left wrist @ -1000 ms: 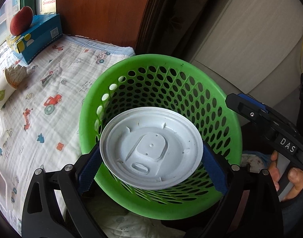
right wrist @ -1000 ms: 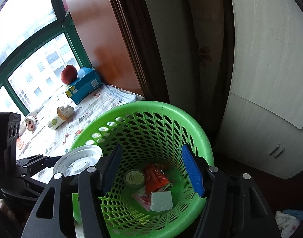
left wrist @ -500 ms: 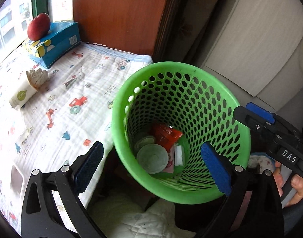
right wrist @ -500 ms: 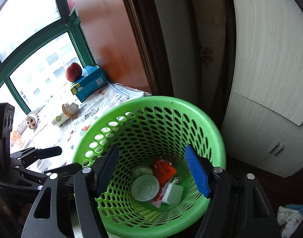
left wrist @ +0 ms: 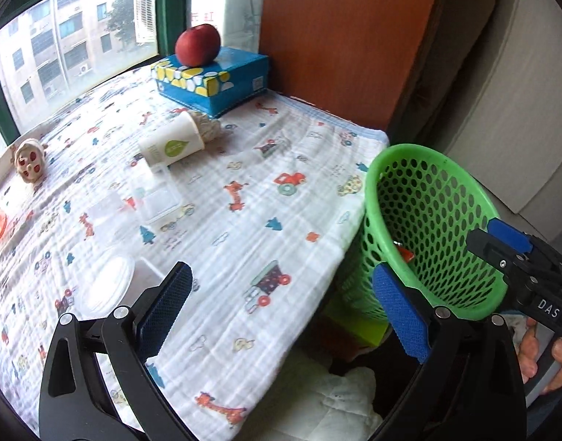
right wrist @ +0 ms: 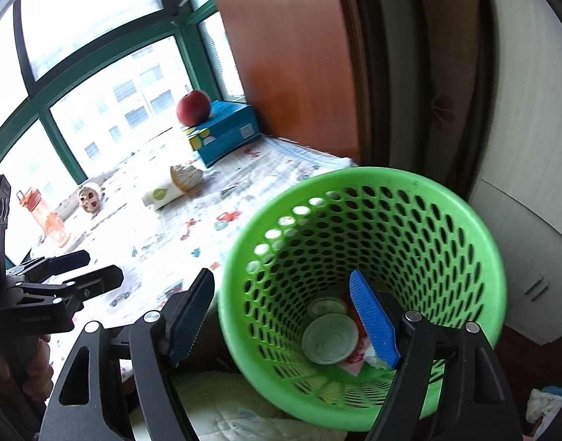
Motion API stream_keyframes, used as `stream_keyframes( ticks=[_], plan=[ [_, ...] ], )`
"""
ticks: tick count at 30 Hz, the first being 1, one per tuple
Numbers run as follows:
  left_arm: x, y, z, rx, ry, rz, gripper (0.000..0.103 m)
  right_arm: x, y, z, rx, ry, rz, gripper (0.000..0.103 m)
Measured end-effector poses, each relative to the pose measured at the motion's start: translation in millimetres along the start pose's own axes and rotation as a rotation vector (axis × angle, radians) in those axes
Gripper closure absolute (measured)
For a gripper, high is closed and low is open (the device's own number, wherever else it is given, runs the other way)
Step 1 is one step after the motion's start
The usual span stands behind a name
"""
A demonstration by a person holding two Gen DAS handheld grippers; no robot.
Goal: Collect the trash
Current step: 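Move both open grippers back over the bed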
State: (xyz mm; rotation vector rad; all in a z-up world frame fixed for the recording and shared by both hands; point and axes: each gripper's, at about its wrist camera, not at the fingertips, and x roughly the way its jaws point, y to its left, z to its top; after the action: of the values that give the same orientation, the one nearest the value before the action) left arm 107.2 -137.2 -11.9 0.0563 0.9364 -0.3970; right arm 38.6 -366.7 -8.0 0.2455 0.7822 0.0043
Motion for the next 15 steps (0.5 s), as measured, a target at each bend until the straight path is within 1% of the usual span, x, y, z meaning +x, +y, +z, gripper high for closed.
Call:
stream_keyframes(
  ticks=[8, 15],
  plan=[
    [-12.5, 53.6, -12.7, -0.088, -0.013, 0.072, 0.006, 14.4, 50.3, -1.4, -0.058, 0.033, 0.055, 0.025],
    [-26.2, 96.0, -24.3, -0.164, -0.028, 0.130, 0.006, 27.5, 86.0, -5.2, -0.109, 0.064, 0.095, 0.025]
  ],
)
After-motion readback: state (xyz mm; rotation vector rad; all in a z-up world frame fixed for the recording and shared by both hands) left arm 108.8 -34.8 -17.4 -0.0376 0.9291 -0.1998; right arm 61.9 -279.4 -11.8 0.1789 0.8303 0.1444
